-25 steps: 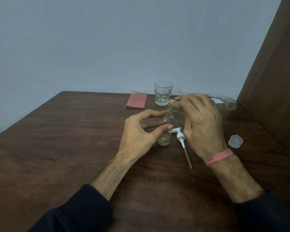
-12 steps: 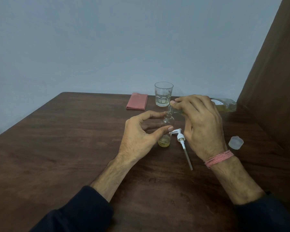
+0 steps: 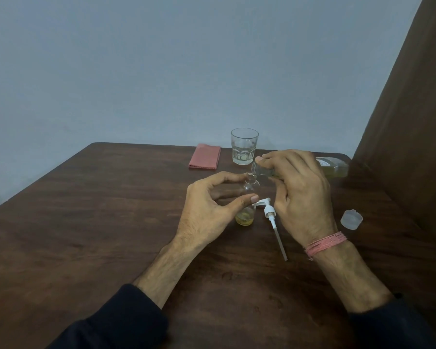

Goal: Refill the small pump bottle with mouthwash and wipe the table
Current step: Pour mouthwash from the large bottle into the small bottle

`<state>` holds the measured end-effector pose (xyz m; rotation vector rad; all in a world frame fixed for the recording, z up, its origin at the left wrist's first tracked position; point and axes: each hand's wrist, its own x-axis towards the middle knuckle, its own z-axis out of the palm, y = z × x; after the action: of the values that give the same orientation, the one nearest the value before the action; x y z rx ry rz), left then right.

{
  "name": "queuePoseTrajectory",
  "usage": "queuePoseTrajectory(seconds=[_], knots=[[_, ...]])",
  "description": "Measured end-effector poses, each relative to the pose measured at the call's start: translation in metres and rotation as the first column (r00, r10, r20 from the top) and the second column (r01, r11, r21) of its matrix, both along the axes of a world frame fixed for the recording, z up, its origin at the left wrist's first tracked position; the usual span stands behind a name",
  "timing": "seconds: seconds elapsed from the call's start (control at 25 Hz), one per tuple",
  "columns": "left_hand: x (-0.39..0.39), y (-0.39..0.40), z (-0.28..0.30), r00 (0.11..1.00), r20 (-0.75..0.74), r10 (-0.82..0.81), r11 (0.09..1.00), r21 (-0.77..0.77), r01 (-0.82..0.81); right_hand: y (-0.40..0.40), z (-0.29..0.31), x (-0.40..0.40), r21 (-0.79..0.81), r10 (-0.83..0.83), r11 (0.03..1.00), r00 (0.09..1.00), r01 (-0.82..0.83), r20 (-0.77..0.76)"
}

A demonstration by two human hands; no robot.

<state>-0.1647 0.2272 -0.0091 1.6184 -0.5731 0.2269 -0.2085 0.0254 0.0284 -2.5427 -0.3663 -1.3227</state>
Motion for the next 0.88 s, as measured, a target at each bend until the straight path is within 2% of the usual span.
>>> queuePoseTrajectory(seconds=[0.88], knots=[[0.0006,0.0,-0.0011,1.0,0.004,-0.008,1.0,-0.011,0.008,0.0002,0.0016,-0.001,-0.04,-0.015,0.999,0.999,0.016,0.028]])
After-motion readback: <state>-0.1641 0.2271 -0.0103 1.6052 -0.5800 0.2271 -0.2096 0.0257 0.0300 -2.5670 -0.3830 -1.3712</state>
